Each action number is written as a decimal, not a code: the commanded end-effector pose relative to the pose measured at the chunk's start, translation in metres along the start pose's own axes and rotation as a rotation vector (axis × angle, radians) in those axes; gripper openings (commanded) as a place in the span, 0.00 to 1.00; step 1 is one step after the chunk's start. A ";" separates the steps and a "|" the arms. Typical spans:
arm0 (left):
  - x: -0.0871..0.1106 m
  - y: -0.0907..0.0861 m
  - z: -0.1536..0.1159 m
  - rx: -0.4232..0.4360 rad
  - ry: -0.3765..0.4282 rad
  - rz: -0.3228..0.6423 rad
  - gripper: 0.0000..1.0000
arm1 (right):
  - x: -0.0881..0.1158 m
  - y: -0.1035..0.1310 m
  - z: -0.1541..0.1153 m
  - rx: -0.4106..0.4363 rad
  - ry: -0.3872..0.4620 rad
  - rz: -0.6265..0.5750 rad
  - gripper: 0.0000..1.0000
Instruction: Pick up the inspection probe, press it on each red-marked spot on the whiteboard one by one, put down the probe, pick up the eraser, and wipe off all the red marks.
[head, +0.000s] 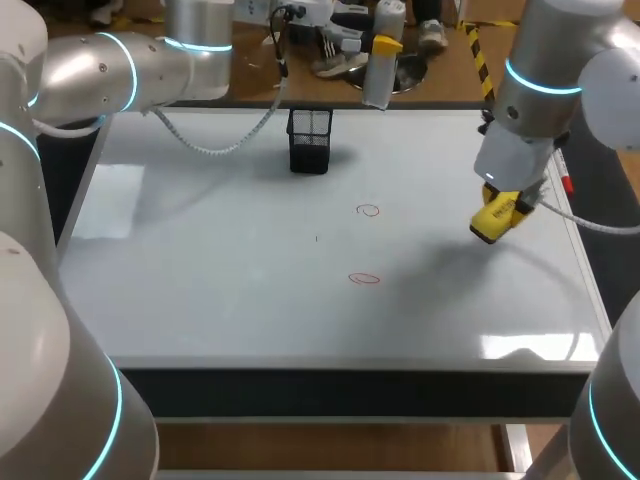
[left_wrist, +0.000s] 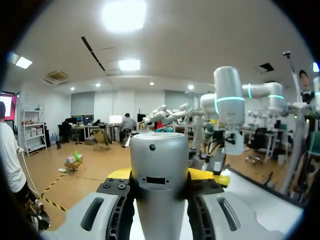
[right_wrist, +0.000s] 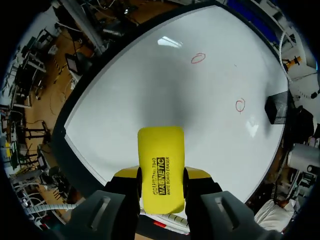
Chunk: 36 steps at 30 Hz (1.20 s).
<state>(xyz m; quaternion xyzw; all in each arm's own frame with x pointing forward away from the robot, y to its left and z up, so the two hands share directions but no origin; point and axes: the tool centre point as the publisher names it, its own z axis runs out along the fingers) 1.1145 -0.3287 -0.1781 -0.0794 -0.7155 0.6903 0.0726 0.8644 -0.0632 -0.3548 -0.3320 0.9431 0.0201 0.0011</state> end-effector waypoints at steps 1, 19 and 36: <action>-0.001 -0.001 0.000 -0.002 0.004 -0.001 0.00 | -0.036 0.011 0.002 0.020 0.063 -0.046 0.00; -0.001 -0.001 0.000 -0.002 0.004 -0.001 0.00 | -0.148 0.065 0.022 0.002 0.087 -0.393 0.00; -0.001 -0.001 0.000 -0.002 0.004 -0.001 0.00 | -0.216 0.119 0.048 -0.028 0.134 -0.639 0.00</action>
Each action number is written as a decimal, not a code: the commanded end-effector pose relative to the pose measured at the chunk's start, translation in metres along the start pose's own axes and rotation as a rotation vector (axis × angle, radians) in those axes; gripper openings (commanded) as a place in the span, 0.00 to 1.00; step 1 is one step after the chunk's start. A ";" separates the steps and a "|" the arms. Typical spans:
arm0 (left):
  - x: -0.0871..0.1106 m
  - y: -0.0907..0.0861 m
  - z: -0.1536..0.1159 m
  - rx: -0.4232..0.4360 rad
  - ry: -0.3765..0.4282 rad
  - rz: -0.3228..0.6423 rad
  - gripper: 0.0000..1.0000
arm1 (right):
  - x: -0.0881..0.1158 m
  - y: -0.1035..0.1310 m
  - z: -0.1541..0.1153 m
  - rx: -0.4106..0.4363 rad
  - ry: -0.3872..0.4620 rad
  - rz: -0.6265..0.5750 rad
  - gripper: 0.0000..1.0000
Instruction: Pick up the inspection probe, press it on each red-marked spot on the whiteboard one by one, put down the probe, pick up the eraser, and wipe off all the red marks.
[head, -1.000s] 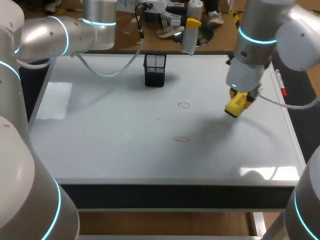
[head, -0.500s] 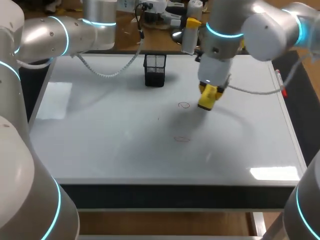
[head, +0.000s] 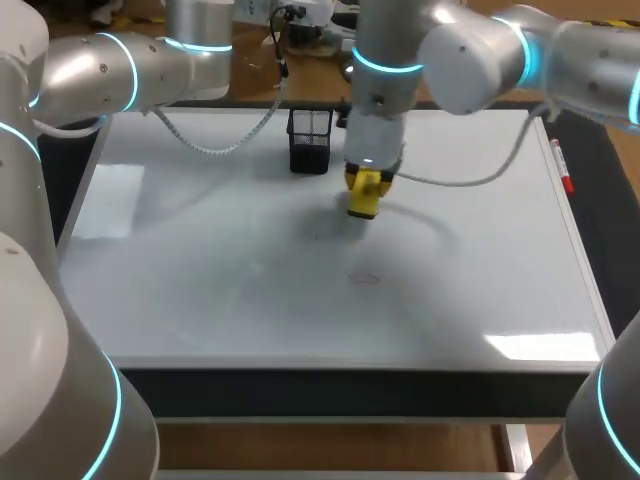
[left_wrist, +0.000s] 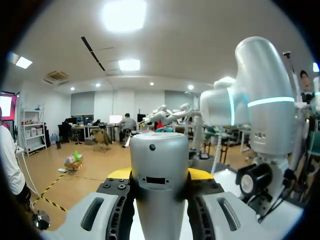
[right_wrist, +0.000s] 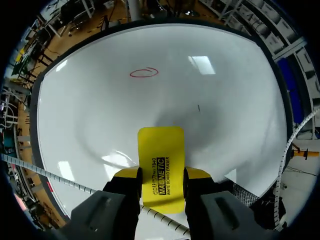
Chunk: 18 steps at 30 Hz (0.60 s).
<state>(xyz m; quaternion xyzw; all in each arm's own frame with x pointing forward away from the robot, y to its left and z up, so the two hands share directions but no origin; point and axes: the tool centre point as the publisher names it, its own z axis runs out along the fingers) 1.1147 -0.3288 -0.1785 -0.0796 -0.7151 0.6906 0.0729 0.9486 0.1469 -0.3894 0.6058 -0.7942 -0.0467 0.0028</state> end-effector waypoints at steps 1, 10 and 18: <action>-0.001 -0.002 0.000 -0.003 0.003 -0.001 0.00 | -0.024 -0.003 0.008 -0.012 0.134 -0.020 0.00; -0.001 -0.002 0.000 -0.003 0.003 -0.001 0.00 | -0.033 0.001 0.016 -0.023 0.140 -0.056 0.00; -0.001 -0.002 0.000 -0.003 0.003 -0.001 0.00 | -0.025 0.004 0.022 -0.022 0.134 -0.041 0.00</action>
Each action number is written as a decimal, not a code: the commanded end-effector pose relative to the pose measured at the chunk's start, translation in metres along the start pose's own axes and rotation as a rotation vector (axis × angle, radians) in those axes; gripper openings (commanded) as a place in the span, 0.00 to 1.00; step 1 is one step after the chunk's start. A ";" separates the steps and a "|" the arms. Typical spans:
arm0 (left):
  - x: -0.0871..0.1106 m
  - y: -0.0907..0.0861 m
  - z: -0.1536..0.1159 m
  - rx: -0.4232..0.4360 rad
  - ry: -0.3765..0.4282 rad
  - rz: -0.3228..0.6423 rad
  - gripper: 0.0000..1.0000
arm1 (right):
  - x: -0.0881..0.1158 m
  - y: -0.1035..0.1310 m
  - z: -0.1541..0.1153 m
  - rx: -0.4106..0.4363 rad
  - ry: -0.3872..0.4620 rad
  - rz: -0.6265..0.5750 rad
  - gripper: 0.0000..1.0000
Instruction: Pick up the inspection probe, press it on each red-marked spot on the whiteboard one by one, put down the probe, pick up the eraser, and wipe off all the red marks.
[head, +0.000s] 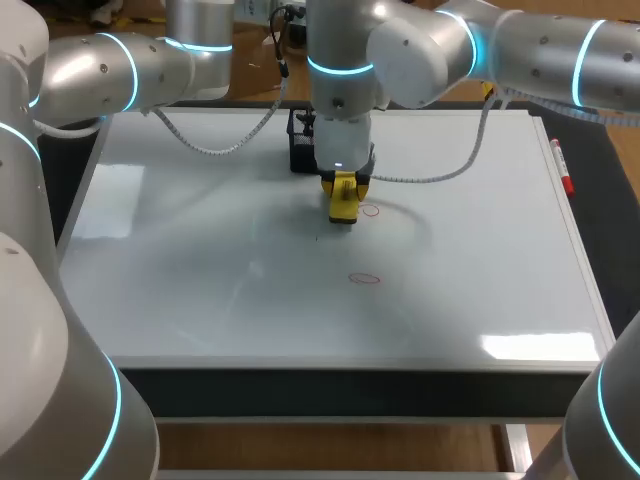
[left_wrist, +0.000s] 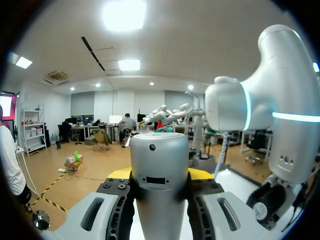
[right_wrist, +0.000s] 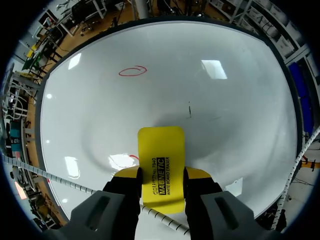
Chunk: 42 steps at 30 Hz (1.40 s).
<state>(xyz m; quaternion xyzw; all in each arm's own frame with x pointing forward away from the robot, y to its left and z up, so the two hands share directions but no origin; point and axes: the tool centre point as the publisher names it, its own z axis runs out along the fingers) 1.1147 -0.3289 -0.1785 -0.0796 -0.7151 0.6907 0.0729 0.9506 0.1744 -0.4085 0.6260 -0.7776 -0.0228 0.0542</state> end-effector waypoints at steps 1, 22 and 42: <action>-0.001 -0.002 0.000 -0.003 0.003 -0.001 0.00 | 0.002 0.001 0.002 0.000 0.010 0.011 0.00; -0.001 -0.002 0.000 -0.003 0.003 -0.001 0.00 | 0.044 0.004 0.025 -0.041 -0.026 0.133 0.00; -0.001 -0.002 0.000 -0.003 0.003 -0.001 0.00 | 0.099 0.009 0.017 -0.026 -0.015 0.258 0.00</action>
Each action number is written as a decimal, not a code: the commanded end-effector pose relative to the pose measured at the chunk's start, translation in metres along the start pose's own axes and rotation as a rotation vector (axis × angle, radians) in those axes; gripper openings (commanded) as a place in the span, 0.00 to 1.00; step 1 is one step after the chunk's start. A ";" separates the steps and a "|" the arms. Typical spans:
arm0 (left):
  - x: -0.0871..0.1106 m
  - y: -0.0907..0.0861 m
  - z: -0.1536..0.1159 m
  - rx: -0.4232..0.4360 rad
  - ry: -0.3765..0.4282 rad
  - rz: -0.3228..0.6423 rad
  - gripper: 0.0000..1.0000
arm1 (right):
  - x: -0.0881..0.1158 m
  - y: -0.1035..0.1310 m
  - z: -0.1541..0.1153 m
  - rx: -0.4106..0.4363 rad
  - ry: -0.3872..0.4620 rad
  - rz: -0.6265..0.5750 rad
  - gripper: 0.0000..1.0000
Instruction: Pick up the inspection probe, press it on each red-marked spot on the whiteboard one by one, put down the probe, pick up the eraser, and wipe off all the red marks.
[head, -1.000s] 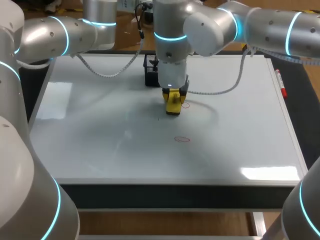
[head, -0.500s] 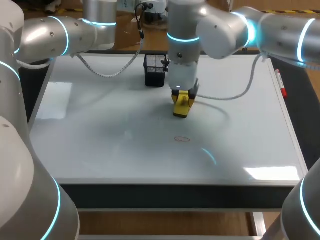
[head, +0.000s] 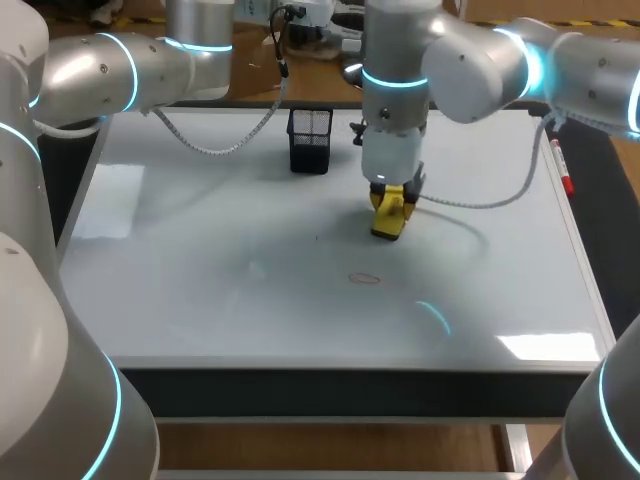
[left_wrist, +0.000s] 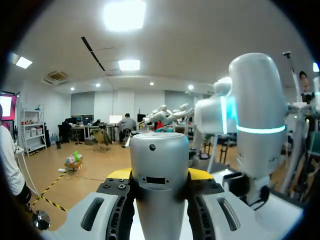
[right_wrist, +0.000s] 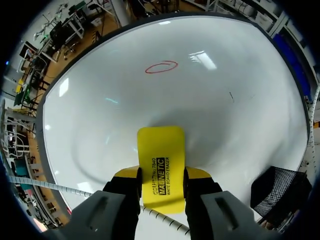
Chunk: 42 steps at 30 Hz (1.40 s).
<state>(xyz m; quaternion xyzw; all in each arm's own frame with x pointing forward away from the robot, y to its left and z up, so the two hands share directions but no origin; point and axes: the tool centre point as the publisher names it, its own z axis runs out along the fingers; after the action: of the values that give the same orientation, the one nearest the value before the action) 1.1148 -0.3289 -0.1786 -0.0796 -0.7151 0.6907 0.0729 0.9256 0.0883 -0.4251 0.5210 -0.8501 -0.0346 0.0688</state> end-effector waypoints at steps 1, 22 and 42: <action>-0.001 -0.002 0.000 -0.003 0.003 -0.001 0.00 | 0.013 0.003 -0.008 0.026 -0.014 0.008 0.00; -0.001 -0.002 0.000 -0.003 0.003 -0.001 0.00 | 0.092 -0.002 -0.050 0.102 -0.034 0.152 0.00; -0.001 -0.002 0.000 -0.003 0.003 -0.001 0.00 | 0.171 -0.012 -0.034 0.080 -0.066 0.355 0.00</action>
<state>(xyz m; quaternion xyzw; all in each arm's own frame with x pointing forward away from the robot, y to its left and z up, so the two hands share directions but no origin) 1.1148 -0.3289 -0.1786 -0.0796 -0.7151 0.6907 0.0730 0.8709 -0.0628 -0.3818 0.3626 -0.9311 -0.0002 0.0406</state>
